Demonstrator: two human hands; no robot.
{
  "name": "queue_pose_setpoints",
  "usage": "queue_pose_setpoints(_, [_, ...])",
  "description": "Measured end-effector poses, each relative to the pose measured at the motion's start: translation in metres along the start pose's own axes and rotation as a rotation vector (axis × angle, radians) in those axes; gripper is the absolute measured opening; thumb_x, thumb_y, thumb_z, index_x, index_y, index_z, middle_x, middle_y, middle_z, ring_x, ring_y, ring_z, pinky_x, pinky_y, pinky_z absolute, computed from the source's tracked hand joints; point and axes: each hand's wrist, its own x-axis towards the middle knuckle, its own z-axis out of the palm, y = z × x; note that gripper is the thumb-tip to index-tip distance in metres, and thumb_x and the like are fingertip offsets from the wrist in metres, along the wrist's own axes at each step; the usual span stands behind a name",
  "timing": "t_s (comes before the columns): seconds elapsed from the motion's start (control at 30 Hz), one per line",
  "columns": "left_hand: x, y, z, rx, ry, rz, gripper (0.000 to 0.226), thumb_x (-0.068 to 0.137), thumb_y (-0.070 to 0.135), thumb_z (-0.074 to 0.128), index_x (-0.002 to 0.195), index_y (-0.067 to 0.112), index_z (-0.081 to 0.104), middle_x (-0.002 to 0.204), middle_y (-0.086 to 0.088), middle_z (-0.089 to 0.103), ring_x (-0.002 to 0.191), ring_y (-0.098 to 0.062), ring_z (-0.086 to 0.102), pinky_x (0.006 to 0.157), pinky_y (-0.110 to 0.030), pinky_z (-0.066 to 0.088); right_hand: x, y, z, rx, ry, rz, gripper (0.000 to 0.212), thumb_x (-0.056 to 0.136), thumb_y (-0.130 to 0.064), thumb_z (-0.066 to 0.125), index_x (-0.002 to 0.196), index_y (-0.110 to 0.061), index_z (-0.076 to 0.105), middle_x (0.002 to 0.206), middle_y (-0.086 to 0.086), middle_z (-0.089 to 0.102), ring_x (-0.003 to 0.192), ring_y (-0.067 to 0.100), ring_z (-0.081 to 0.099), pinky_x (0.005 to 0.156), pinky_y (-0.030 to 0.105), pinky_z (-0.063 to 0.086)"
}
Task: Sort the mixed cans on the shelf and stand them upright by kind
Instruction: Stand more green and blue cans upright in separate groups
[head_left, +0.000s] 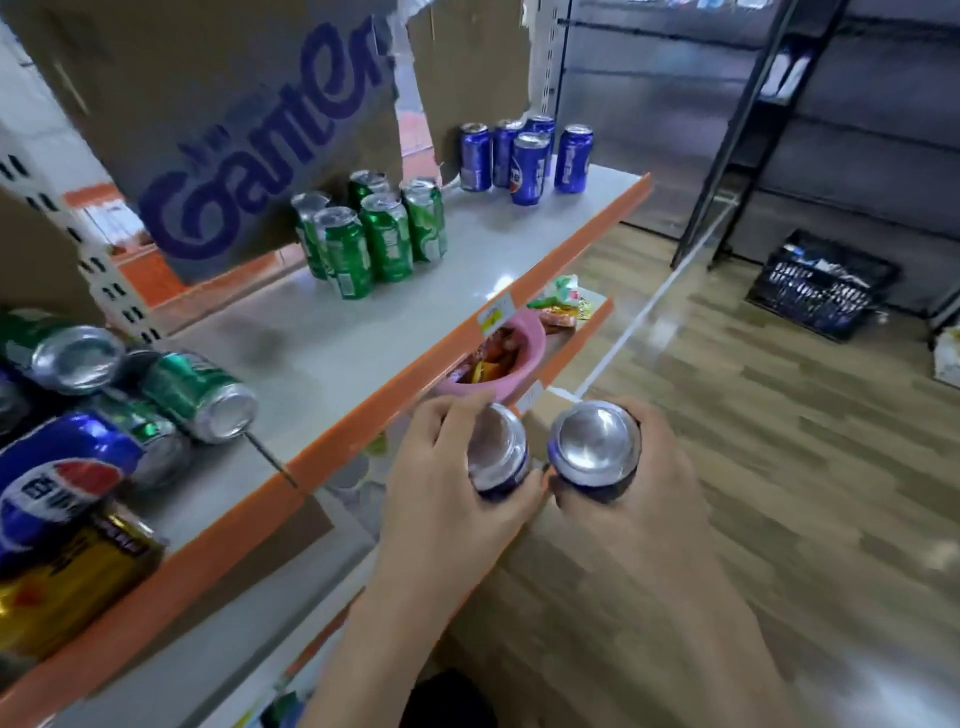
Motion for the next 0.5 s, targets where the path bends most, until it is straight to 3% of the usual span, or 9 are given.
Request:
queue_pose_setpoints(0.1, [0.039,-0.006,0.021,-0.019,0.010,-0.024,0.057,0.067,0.040,0.069,0.120,0.025,0.056,0.110,0.007,0.050,0.094,-0.002,0.048,0.081,0.000,0.033,0.038,0.018,0.008,-0.010,-0.025,0.012,0.064,0.058,-0.035,0.078,0.114,-0.036,0.047,0.106,-0.019,0.057,0.096,0.000,0.056,0.073,0.012,0.043])
queue_pose_setpoints(0.2, [0.085,-0.018,0.035,-0.018,0.073,-0.032,0.055,0.069,0.035,0.074,0.120,0.025,0.057,0.109,0.004,0.049,0.088,0.000,0.046,0.077,0.001,0.033,0.081,0.030,0.018,-0.018,-0.017,-0.006,0.057,0.057,-0.043,0.073,0.107,-0.038,0.048,0.101,-0.024,0.055,0.090,-0.005,0.055,0.068,0.004,0.039])
queue_pose_setpoints(0.37, [0.168,-0.043,0.053,-0.009,0.156,-0.042,0.059,0.067,0.025,0.081,0.120,0.025,0.056,0.109,0.004,0.050,0.089,0.001,0.044,0.080,0.003,0.030,0.171,0.040,0.034,-0.049,-0.059,-0.064,0.055,0.056,-0.035,0.074,0.101,-0.047,0.044,0.103,-0.035,0.052,0.090,-0.014,0.051,0.068,0.000,0.035])
queue_pose_setpoints(0.5, [0.233,-0.060,0.067,-0.007,0.177,-0.023,0.059,0.068,0.022,0.080,0.122,0.021,0.056,0.110,0.003,0.051,0.092,0.001,0.042,0.083,0.001,0.029,0.242,0.041,0.048,-0.036,-0.071,-0.097,0.057,0.057,-0.040,0.073,0.107,-0.040,0.046,0.097,-0.028,0.055,0.091,-0.012,0.052,0.072,0.003,0.037])
